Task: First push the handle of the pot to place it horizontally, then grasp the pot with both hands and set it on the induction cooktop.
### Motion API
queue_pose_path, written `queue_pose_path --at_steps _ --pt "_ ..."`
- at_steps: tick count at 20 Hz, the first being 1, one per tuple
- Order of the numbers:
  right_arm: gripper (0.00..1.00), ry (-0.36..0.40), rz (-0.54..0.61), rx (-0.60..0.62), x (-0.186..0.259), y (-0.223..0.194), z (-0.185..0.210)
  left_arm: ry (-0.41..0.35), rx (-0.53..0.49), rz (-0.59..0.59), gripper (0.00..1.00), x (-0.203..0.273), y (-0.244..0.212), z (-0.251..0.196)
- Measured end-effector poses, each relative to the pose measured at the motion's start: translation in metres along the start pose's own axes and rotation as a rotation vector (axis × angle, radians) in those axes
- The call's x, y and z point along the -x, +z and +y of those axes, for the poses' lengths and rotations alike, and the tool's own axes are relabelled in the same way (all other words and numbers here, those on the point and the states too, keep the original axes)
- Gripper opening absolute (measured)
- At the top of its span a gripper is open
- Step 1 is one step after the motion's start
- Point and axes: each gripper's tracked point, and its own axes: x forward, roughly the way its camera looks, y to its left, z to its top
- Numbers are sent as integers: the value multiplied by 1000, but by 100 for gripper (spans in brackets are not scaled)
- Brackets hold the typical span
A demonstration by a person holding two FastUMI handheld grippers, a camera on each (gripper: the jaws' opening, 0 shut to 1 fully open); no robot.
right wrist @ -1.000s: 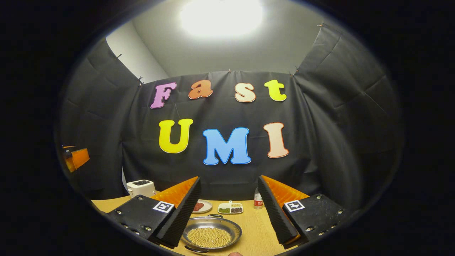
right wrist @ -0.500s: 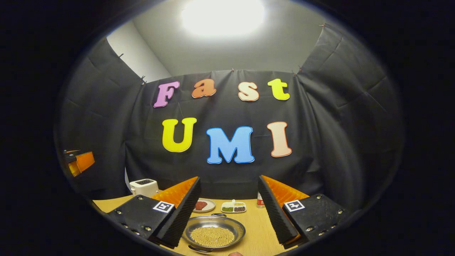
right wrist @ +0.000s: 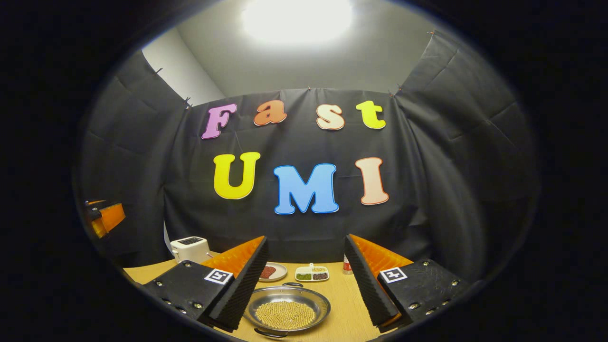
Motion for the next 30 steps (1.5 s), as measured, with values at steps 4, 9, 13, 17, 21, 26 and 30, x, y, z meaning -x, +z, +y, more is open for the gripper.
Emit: queue_pose_path --at_steps 4,9,13,17,21,26,30 --pt "75 2 -15 18 -4 2 23 -10 -7 -6 100 -6 0 19" --pt "23 67 9 28 -5 -7 72 -30 2 -14 100 -6 -3 48" --pt "2 134 41 23 -3 -19 114 -8 -7 -11 98 -1 -8 71" --pt "1 265 126 58 -2 -51 150 26 -14 -6 99 -1 -10 85" --pt "1 375 223 41 -2 -87 175 72 -27 -8 94 -4 -9 91" --pt "1 472 399 20 4 -149 186 107 -36 9 98 -7 -14 87" --pt "1 510 542 19 12 -200 181 129 -51 17 99 -5 -16 83"
